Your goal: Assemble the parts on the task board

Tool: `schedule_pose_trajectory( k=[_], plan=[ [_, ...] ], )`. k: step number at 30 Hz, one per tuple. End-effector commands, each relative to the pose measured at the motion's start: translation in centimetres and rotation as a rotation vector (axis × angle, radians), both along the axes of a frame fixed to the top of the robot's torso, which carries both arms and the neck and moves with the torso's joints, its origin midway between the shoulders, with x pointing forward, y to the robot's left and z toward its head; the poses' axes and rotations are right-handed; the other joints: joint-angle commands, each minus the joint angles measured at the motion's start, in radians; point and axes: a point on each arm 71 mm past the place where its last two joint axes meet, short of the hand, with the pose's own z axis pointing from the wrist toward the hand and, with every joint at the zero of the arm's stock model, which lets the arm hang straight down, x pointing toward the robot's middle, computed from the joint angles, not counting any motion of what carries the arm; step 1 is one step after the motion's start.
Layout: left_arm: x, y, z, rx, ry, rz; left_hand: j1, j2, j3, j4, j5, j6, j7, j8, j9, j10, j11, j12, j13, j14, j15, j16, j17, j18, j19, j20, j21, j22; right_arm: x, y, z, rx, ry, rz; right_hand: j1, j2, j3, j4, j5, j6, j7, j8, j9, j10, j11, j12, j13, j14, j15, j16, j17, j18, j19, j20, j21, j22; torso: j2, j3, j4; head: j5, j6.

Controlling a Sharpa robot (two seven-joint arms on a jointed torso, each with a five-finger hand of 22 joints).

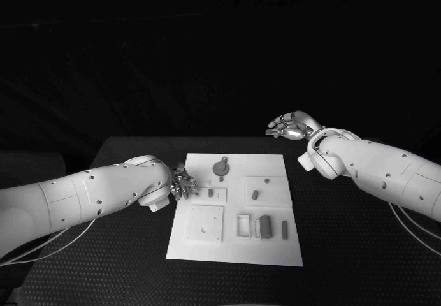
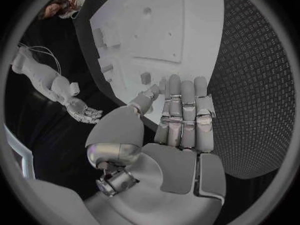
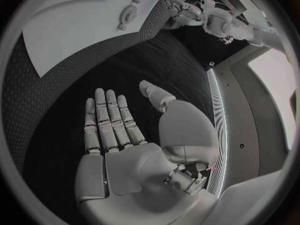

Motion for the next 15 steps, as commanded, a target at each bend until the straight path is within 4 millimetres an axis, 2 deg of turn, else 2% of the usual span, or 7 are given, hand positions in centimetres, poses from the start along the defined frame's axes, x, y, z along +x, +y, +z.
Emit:
schedule_pose_trajectory(
  k=[1,15],
  plan=[
    [0.11,-0.29,-0.13,0.025,-0.046,-0.013,0.01,-0.003,0.003,-0.003,0.007,0.013,-0.004,0.006,0.0,0.01,-0.001,-0.007,0.001,0.011,0.0,0.005,0.001,-0.005,0.01,0.0,0.004,0.001,-0.12,0.28,-0.1,0.008,0.011,0.03,0.001,0.008,-0.005,0.003,-0.004,-0.006,0.018,-0.003,-0.005,0.006,0.011,-0.01,-0.008,0.011,0.001,0.002,-0.007,-0.009,-0.009,0.0,-0.008,0.005,0.0,0.0004,-0.0002,-0.004,-0.003],
    [0.62,-0.97,-0.3,0.043,-0.083,-0.026,0.011,-0.004,0.003,-0.004,0.013,0.014,-0.005,0.007,-0.001,0.013,-0.002,-0.008,0.002,0.013,-0.002,0.006,0.003,-0.005,0.013,-0.001,0.004,0.004,-0.12,0.31,-0.14,0.008,0.013,0.031,0.0,0.007,-0.007,0.004,-0.004,-0.007,0.024,-0.001,-0.012,0.012,0.013,-0.018,-0.016,0.012,0.004,-0.001,-0.016,-0.011,-0.012,0.001,-0.016,0.009,0.001,0.0008,-0.0001,-0.009,-0.003]
  ],
)
